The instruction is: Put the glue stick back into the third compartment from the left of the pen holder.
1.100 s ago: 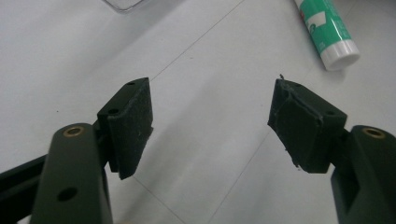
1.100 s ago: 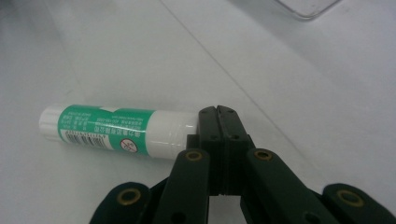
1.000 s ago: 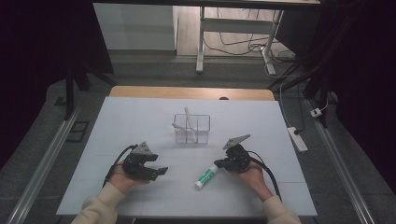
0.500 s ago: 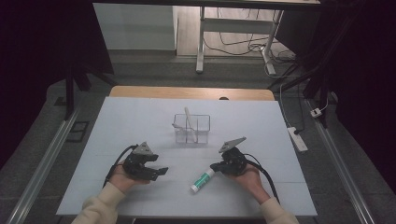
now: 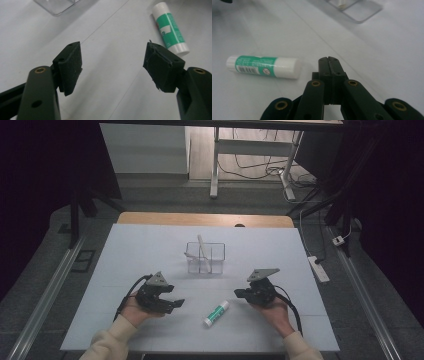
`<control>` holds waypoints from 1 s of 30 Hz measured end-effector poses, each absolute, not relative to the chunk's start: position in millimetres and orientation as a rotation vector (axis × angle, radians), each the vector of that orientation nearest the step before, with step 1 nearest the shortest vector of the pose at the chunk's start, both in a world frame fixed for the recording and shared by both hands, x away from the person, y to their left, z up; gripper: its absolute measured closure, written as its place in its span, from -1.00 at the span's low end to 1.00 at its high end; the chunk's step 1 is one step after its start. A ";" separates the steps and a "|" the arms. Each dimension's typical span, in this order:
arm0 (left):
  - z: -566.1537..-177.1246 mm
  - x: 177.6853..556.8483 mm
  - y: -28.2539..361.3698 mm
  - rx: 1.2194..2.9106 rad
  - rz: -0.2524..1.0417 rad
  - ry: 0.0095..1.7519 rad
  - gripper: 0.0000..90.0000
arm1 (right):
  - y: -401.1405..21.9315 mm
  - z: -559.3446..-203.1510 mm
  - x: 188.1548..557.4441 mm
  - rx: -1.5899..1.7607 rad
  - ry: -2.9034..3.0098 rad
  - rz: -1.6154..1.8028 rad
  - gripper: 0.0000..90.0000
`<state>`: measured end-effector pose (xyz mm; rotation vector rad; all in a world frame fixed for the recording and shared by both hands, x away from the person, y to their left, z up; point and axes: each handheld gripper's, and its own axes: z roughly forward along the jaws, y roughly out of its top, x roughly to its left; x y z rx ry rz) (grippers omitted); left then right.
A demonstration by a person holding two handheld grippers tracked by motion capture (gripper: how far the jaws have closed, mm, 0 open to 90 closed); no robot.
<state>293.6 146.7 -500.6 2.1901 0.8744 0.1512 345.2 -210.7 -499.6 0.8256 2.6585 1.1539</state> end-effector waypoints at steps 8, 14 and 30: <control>-496.0 296.2 108.7 2.233 0.088 0.791 -0.28 | -260.2 -492.7 333.9 0.904 2.510 1.177 0.78; -495.6 300.1 88.7 2.257 0.053 0.757 -0.27 | -288.9 -495.4 324.4 0.934 2.453 1.160 0.48; -495.4 314.5 45.1 2.285 -0.001 0.716 -0.25 | -321.1 -500.8 318.4 0.994 2.386 1.134 0.11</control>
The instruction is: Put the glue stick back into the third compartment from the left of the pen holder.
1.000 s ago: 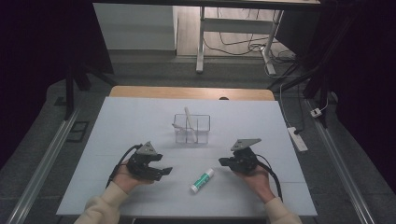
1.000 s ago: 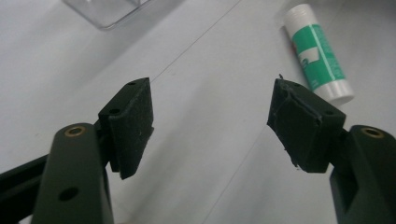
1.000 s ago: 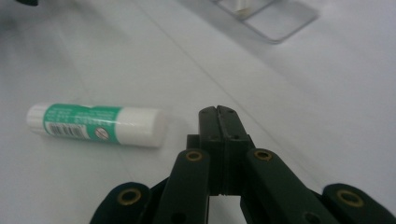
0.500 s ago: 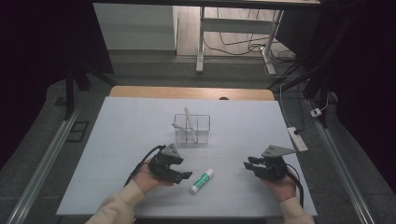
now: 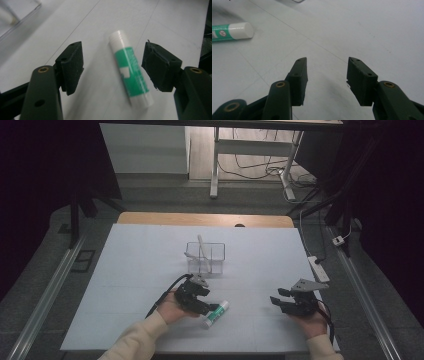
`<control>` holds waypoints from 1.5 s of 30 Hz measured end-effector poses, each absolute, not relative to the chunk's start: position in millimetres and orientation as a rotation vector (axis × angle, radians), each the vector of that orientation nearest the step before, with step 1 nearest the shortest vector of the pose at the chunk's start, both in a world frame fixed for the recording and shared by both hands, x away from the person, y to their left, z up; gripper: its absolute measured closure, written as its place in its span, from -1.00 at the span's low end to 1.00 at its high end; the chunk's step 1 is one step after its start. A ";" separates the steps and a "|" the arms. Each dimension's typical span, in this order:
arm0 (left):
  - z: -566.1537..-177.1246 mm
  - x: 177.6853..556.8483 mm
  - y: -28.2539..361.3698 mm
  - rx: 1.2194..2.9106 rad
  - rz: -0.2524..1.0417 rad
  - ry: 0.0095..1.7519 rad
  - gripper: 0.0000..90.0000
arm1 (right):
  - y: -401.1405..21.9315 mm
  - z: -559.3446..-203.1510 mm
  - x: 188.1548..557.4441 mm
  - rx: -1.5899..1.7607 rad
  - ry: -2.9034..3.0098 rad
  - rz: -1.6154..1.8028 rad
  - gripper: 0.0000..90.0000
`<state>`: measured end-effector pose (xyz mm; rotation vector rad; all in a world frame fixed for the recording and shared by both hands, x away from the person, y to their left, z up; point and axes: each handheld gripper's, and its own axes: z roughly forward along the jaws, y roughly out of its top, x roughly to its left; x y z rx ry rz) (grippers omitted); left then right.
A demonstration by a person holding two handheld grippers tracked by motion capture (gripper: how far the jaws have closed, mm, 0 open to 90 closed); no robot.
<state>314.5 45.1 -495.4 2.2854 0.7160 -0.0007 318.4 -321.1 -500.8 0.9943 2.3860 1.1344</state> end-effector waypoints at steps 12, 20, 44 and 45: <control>-501.9 324.2 3.8 2.367 -0.028 0.685 -0.22 | -322.5 -502.8 320.5 1.012 2.386 1.105 0.06; -511.7 326.1 -7.1 2.426 -0.024 0.706 -0.09 | -322.8 -504.2 321.6 1.019 2.389 1.093 0.06; -506.5 315.9 -7.3 2.460 0.047 0.665 0.45 | -325.1 -501.4 324.2 1.020 2.388 1.099 0.06; -502.9 315.7 -4.8 2.437 0.044 0.663 0.45 | -325.3 -501.3 324.2 1.021 2.387 1.101 0.06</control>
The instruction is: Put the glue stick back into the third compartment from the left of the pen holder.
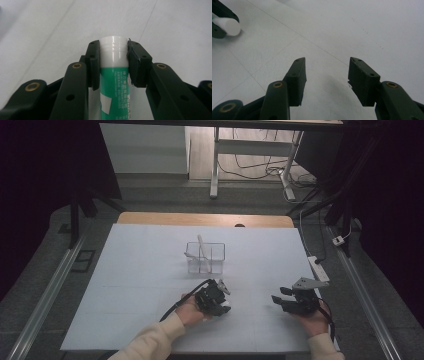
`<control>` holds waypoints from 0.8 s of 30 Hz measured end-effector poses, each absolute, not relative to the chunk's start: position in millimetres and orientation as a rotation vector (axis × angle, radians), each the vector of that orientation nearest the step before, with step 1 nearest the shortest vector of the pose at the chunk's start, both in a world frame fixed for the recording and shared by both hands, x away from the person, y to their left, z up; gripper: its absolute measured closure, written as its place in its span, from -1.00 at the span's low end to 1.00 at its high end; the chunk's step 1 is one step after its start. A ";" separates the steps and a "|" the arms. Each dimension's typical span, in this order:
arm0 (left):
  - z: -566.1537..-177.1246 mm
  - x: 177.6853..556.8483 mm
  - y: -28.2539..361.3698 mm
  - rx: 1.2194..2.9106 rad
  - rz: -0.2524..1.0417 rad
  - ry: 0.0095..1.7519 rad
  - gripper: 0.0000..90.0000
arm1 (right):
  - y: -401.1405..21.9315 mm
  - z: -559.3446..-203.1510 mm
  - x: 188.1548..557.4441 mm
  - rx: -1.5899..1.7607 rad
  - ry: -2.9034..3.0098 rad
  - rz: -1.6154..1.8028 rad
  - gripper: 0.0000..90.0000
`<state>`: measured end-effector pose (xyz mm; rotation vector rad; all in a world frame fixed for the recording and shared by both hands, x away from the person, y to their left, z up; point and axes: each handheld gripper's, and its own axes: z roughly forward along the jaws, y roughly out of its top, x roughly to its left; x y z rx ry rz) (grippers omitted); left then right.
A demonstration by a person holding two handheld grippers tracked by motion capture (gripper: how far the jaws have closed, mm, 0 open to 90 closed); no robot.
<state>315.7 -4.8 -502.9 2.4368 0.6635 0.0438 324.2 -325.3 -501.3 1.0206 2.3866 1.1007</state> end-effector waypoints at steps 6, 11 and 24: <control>-475.1 317.5 12.9 2.291 0.060 0.636 0.44 | -326.4 -501.5 324.9 1.024 2.383 1.117 0.06; -455.1 323.7 22.9 2.219 0.110 0.612 0.44 | -326.1 -502.1 324.7 1.024 2.386 1.115 0.06; -426.8 352.7 31.2 2.090 0.129 0.579 0.44 | -324.0 -502.4 324.3 1.017 2.391 1.116 0.06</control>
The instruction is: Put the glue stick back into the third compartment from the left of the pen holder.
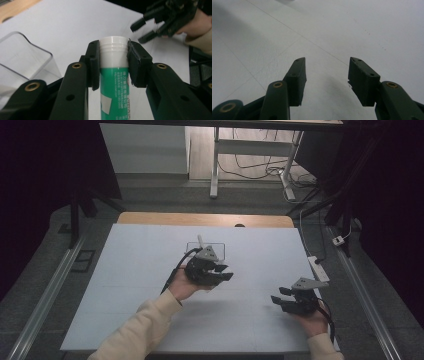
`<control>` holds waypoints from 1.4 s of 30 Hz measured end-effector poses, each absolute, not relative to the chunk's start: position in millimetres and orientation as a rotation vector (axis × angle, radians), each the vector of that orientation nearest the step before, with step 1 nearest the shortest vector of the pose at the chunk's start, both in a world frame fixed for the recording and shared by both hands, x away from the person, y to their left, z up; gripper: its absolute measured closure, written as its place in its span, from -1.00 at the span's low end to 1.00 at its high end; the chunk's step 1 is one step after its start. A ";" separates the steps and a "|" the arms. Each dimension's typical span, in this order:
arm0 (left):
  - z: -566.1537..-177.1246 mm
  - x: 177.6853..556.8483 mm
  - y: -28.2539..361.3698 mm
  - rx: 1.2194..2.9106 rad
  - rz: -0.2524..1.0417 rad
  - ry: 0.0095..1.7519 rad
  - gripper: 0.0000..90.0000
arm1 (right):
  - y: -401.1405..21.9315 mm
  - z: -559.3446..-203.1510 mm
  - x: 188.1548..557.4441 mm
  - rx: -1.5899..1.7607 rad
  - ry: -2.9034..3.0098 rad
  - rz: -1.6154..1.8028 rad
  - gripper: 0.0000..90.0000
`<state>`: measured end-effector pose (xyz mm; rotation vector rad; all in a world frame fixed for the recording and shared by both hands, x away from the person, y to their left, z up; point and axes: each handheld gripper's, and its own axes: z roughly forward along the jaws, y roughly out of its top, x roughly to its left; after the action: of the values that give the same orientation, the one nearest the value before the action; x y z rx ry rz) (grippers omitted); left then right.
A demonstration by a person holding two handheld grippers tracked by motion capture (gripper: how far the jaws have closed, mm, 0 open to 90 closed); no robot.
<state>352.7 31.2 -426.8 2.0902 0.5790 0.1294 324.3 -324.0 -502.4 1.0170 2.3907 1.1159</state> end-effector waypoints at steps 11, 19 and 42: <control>-404.1 387.0 27.6 2.026 0.210 0.611 0.44 | -322.5 -502.5 323.6 1.019 2.391 1.104 0.06; -398.7 413.4 18.2 2.007 0.269 0.636 0.44 | -321.8 -503.6 324.0 1.016 2.398 1.094 0.06; -424.0 453.0 11.7 2.038 0.362 0.772 0.41 | -321.8 -505.5 324.9 1.013 2.416 1.090 0.07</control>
<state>453.0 11.7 -424.0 2.0376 0.7721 0.3619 324.9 -321.8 -505.5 1.0126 2.4162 1.0901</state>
